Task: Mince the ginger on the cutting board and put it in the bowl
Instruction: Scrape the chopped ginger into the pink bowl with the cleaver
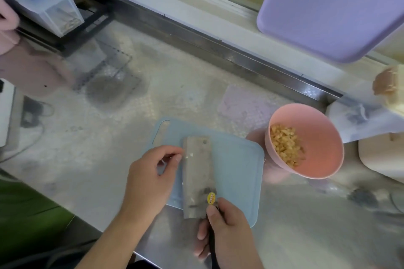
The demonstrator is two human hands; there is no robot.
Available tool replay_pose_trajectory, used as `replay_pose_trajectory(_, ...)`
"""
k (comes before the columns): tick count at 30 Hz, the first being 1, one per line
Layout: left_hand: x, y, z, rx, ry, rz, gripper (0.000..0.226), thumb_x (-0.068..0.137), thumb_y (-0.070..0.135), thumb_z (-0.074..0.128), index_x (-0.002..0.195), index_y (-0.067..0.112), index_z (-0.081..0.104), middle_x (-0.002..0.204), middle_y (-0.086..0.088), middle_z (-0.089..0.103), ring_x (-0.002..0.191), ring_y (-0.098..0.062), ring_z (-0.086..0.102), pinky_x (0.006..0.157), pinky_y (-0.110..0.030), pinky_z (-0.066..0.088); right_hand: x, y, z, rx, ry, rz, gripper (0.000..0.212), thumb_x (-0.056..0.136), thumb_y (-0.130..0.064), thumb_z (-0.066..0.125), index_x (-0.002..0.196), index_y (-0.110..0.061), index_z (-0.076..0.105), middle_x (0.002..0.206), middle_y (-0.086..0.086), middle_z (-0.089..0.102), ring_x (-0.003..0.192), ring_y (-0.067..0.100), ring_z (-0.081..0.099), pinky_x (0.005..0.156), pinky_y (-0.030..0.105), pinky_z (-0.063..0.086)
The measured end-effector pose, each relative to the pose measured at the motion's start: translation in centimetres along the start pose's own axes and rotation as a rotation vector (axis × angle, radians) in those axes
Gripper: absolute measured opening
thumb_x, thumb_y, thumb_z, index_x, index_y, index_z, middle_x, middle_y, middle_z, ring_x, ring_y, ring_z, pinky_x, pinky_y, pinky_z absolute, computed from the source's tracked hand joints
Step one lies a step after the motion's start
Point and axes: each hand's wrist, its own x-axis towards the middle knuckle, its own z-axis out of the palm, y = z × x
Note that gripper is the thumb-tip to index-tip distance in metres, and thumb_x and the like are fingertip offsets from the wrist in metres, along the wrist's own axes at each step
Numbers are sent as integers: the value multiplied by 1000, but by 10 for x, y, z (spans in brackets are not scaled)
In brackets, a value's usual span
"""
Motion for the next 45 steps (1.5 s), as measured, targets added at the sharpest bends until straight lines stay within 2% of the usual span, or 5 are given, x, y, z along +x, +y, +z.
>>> replay_pose_trajectory(9,11,61,-9,-225,41,95,25,97,7,68,102,30,74,99,10,73,95,-17,68,85,-34,56,-36,-42,-37,180,-23,-121,32,108,0,43,84,-1,65,63,27,55,43,34,56,42,32,44)
replay_pose_trajectory(21,14,186,122,111,-353,799,23,93,8,61,112,21,66,119,10,60,111,-15,57,87,-23,48,-87,-93,-157,-322,605,-327,36,102,-6,54,70,-22,58,55,12,62,39,35,61,40,37,48)
replay_pose_trajectory(28,2,158,127,270,-433,722,18,95,13,58,104,27,63,109,15,58,91,-11,57,64,-28,47,-81,-80,-181,-366,679,-246,31,105,-16,53,74,-16,56,59,6,66,42,27,65,54,41,54)
replay_pose_trajectory(34,12,158,128,376,-500,762,14,91,15,58,86,29,55,84,14,59,84,-17,54,86,-35,47,-76,-80,-177,-324,649,-225,29,106,-13,52,79,-5,55,60,9,66,42,29,64,45,34,47)
replay_pose_trajectory(45,16,130,49,-91,88,132,12,100,21,61,106,31,65,96,16,67,89,1,60,71,-9,42,-60,-69,-138,-136,215,-266,27,108,-4,47,91,-18,62,57,11,56,45,30,54,44,31,42)
